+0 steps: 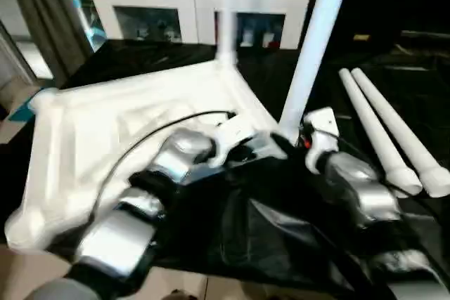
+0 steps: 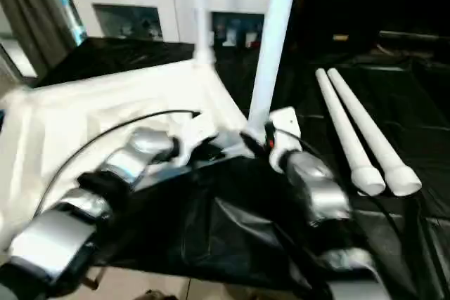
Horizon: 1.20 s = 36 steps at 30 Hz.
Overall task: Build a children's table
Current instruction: Rotate leg to tighten
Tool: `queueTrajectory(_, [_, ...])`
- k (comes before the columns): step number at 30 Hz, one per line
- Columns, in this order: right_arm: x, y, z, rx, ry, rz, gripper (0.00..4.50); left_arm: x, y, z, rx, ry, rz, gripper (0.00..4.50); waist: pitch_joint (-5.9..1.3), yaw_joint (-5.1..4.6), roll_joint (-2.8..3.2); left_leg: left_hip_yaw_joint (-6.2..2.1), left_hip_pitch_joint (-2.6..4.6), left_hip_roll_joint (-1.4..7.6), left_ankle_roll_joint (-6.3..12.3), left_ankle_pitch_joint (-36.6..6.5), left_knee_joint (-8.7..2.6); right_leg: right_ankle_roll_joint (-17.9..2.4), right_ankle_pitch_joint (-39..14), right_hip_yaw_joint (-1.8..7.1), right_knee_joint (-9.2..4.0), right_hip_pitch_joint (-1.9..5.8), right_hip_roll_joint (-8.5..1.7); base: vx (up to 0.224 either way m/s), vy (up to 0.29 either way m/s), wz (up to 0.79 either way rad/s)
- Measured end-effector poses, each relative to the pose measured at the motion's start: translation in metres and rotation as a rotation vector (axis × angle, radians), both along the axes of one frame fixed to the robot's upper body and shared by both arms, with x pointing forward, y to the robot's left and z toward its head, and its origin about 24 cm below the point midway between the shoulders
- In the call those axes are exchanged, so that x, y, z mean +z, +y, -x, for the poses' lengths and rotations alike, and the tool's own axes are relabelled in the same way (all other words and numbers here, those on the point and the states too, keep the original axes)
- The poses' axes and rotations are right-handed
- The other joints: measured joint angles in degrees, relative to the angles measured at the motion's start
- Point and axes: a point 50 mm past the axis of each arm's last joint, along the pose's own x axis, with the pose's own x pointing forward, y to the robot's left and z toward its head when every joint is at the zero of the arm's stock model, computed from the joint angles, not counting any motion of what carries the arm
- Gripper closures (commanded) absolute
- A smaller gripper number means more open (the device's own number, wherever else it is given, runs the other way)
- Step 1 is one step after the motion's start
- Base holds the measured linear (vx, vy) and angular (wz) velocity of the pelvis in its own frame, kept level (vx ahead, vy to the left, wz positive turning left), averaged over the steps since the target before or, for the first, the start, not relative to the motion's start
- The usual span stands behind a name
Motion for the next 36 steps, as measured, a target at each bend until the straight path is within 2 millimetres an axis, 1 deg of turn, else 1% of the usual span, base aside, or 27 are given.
queueTrajectory(2, [0.000, 0.004, -0.002, -0.036, 0.003, -0.001, 1.76, 0.000, -0.002, 0.000, 0.018, -0.004, -0.002, 4.50, 0.00, -0.14, 0.00, -0.03, 0.03, 0.00, 0.00, 0.00, -0.04, 0.02, -0.01, -0.04, -0.03, 0.04, 0.00, 0.000, 0.000, 0.00])
queueTrajectory(4, [0.000, 0.012, -0.004, -0.042, -0.014, -0.008, 1.76, -0.001, -0.006, 0.000, 0.019, -0.006, 0.001, 4.50, -0.01, -0.28, -0.01, -0.04, 0.04, 0.00, 0.00, 0.00, -0.06, 0.02, -0.01, -0.06, -0.03, 0.04, 0.00, 0.000, 0.000, 0.00])
queueTrajectory(5, [-0.001, 0.014, -0.004, -0.041, -0.022, -0.009, 1.41, -0.001, -0.006, 0.000, 0.019, -0.009, 0.001, 4.50, 0.00, -0.31, 0.00, -0.05, 0.02, 0.00, 0.00, 0.00, -0.07, 0.02, -0.01, -0.07, -0.05, 0.03, 0.00, 0.000, 0.000, 0.00])
queueTrajectory(7, [-0.002, 0.014, -0.004, -0.034, -0.033, -0.009, 1.06, -0.001, -0.006, 0.000, 0.016, -0.010, 0.001, 4.50, 0.00, -0.31, 0.00, -0.05, 0.02, 0.00, 0.00, 0.00, -0.08, 0.02, -0.01, -0.07, -0.06, 0.03, 0.00, 0.000, 0.000, 0.00])
queueTrajectory(10, [-0.002, 0.011, -0.002, 0.005, -0.038, -0.028, 0.96, 0.000, -0.003, 0.000, -0.012, -0.012, 0.002, 4.50, 0.01, -0.30, 0.01, -0.05, -0.02, -0.01, 0.00, 0.00, -0.12, 0.01, 0.00, -0.07, -0.06, 0.00, 0.00, 0.000, 0.000, 0.00])
queueTrajectory(11, [-0.002, 0.008, -0.002, 0.023, -0.037, -0.026, 0.85, 0.001, 0.000, 0.000, -0.026, -0.012, 0.001, 4.50, 0.01, -0.25, 0.02, -0.05, -0.03, -0.01, 0.00, 0.00, -0.16, -0.01, 0.02, -0.07, -0.05, -0.01, 0.00, 0.000, 0.000, 0.00])
queueTrajectory(15, [-0.002, -0.006, 0.007, 0.141, -0.047, 0.007, 0.85, 0.003, 0.010, 0.000, -0.077, -0.019, -0.012, 4.50, 0.02, 0.12, 0.04, -0.04, -0.11, 0.00, 0.00, 0.00, -0.23, -0.31, 0.25, -0.07, 0.00, -0.01, 0.00, 0.000, 0.000, 0.00])
queueTrajectory(18, [0.004, -0.014, 0.013, 0.240, -0.064, 0.031, 0.85, 0.005, 0.018, 0.000, -0.117, -0.020, -0.015, 4.50, 0.02, 0.21, 0.04, -0.03, -0.19, 0.01, -0.01, -0.01, -0.27, -0.24, 0.21, -0.07, -0.01, -0.07, 0.00, 0.000, 0.000, 0.00])
queueTrajectory(21, [0.014, -0.023, 0.019, 0.355, -0.081, 0.062, 0.85, 0.006, 0.027, 0.003, -0.180, -0.019, -0.014, 4.50, 0.02, 0.63, 0.04, -0.01, -0.28, 0.01, 0.04, -0.03, -0.30, -0.19, 0.16, -0.08, -0.04, -0.15, 0.00, 0.000, 0.000, 0.00])
queueTrajectory(23, [0.018, -0.032, 0.028, 0.472, -0.058, 0.083, 0.85, 0.006, 0.036, 0.008, -0.259, -0.002, -0.013, 4.50, 0.02, 1.23, 0.04, 0.00, -0.28, 0.02, 0.06, -0.05, -0.32, -0.12, 0.11, -0.09, -0.04, -0.15, 0.00, 0.000, 0.000, 0.00])
queueTrajectory(29, [0.018, -0.029, 0.037, 0.617, -0.015, 0.054, 0.85, 0.005, 0.049, 0.017, -0.358, 0.047, -0.005, 4.50, 0.03, 1.61, 0.06, 0.02, -0.25, 0.08, 0.01, -0.03, -0.27, -0.12, 0.11, -0.06, 0.04, -0.15, 0.01, 0.000, 0.000, 0.00])
queueTrajectory(33, [0.020, -0.029, 0.040, 0.661, -0.005, 0.067, 0.85, 0.005, 0.050, 0.019, -0.382, 0.058, -0.005, 4.50, 0.03, 1.72, 0.05, 0.07, -0.26, 0.04, 0.01, -0.03, -0.25, -0.12, 0.11, 0.04, 0.04, -0.13, 0.00, 0.000, 0.000, 0.00])
queueTrajectory(35, [0.021, -0.029, 0.040, 0.671, -0.006, 0.069, 1.10, 0.005, 0.051, 0.019, -0.389, 0.060, -0.004, 4.50, 0.03, 1.75, 0.05, 0.07, -0.26, 0.04, 0.01, -0.03, -0.25, -0.12, 0.11, 0.04, 0.04, -0.13, -0.01, 0.000, 0.000, 0.00])
queueTrajectory(36, [0.021, -0.029, 0.040, 0.677, -0.005, 0.068, 1.10, 0.005, 0.051, 0.019, -0.390, 0.061, -0.003, 4.50, 0.03, 1.78, 0.05, 0.07, -0.26, 0.04, 0.01, -0.03, -0.26, -0.11, 0.11, 0.03, 0.03, -0.13, -0.01, 0.000, 0.000, 0.00])
